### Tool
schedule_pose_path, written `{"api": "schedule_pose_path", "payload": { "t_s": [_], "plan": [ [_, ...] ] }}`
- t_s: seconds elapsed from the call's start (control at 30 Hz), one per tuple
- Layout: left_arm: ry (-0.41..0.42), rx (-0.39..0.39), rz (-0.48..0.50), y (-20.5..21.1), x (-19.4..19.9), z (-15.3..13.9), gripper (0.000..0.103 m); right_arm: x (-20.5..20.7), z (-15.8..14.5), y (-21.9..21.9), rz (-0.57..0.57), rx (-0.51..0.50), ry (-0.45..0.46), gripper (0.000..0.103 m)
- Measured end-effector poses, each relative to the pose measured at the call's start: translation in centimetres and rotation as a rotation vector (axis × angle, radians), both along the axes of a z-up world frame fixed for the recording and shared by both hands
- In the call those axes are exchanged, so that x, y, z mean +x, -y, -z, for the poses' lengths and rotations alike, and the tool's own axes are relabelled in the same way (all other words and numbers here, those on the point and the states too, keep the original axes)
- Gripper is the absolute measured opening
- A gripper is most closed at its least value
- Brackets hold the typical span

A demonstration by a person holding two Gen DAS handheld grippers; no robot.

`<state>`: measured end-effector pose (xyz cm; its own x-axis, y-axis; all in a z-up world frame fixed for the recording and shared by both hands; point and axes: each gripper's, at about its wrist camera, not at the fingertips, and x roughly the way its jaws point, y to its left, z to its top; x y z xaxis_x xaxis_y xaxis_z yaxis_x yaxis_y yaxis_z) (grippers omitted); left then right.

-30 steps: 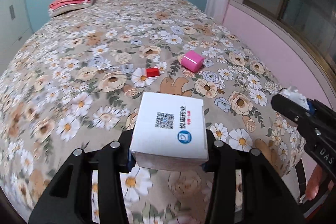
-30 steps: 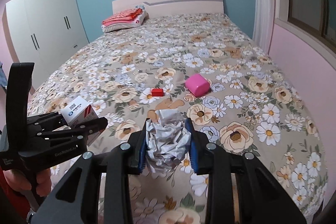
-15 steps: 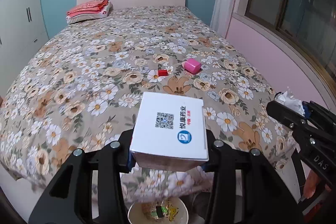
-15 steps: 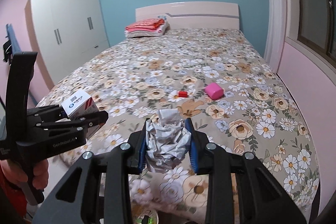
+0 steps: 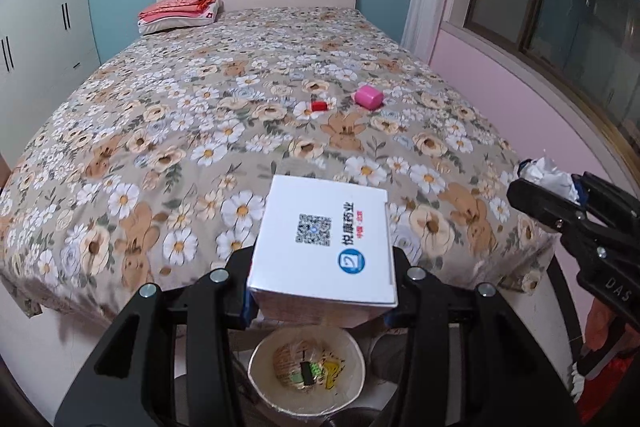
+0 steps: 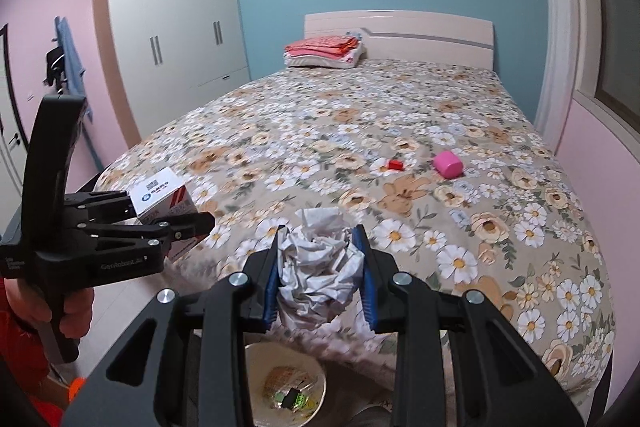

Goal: Collect trash
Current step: 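Carry the white box and crumpled paper with both tools over the trash bin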

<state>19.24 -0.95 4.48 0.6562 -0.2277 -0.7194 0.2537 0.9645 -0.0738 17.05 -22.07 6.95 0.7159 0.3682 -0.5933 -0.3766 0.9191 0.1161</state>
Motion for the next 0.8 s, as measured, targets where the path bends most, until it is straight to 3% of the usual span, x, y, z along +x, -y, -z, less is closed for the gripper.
{"api": "schedule_pose_path", "payload": {
  "t_s": [0.27,0.8],
  "plan": [
    [-0.034,0.013,0.01,-1.2,-3.8,4.3,0.045,-3.3,3.1,-2.3,-0.065,-0.015,-0.059,0.034],
    [-0.238,0.035,0.058,-2.6,-5.9,15.3,0.045,-6.3,12.5,-5.5,-0.122,-0.066,-0.211,0.034]
  ]
}}
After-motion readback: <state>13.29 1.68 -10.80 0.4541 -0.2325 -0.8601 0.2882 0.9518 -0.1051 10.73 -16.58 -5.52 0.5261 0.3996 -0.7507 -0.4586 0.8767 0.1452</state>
